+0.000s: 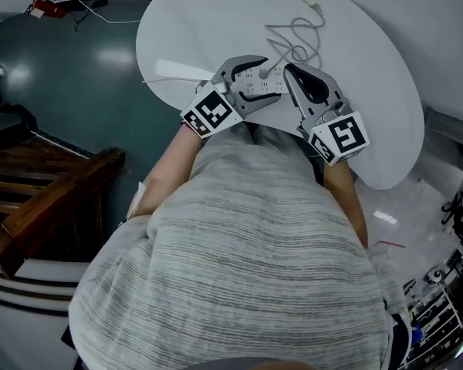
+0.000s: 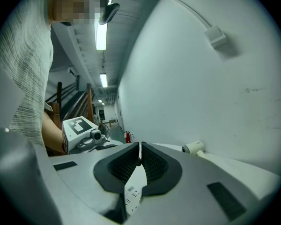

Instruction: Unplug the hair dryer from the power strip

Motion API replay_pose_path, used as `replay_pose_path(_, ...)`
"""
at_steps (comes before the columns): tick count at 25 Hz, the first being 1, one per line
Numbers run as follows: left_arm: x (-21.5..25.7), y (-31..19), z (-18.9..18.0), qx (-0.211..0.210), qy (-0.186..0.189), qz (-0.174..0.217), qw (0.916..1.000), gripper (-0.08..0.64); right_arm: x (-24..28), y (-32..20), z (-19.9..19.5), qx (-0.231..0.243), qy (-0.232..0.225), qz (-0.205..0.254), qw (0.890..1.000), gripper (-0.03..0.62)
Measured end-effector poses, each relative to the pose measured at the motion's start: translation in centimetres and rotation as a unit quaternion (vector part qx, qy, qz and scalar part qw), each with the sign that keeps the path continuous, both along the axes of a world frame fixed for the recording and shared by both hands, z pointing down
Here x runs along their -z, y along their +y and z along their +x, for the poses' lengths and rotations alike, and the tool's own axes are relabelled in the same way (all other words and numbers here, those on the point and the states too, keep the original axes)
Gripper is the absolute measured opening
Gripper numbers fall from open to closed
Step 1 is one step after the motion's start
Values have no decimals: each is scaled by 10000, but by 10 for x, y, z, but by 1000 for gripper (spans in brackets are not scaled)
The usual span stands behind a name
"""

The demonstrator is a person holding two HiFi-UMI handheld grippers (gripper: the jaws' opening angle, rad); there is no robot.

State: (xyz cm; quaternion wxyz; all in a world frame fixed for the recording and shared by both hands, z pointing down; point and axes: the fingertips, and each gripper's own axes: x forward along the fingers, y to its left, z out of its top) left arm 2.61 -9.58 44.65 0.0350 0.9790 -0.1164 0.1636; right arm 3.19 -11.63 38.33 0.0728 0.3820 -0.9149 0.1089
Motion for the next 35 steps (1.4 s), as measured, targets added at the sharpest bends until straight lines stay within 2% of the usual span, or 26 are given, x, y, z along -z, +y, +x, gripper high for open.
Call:
replay_pose_path(5,-43,2,2,-233,-694,-53,9973,374,-9,2,2,-27,81,-140,9999,28)
replay_pose_path(11,-80,-1,2,-354,-1161,-211,9924,405,-15,3,4,-84,183,-271,9994,28)
replay_pose_path(21,-140,-2,0,-569,-1859,-539,9794,436,-22,2,8,-197,316,-430,9984,28)
replay_pose_path(31,-172,-2,6,-959,-2595,-239,9607,442,-33,1,6,-193,414,-619,9970,28)
replay_pose_path(35,-175,-2,6,-986,-2712,-213,9572,442,-42,3,2,-85,583,-730,9956,28)
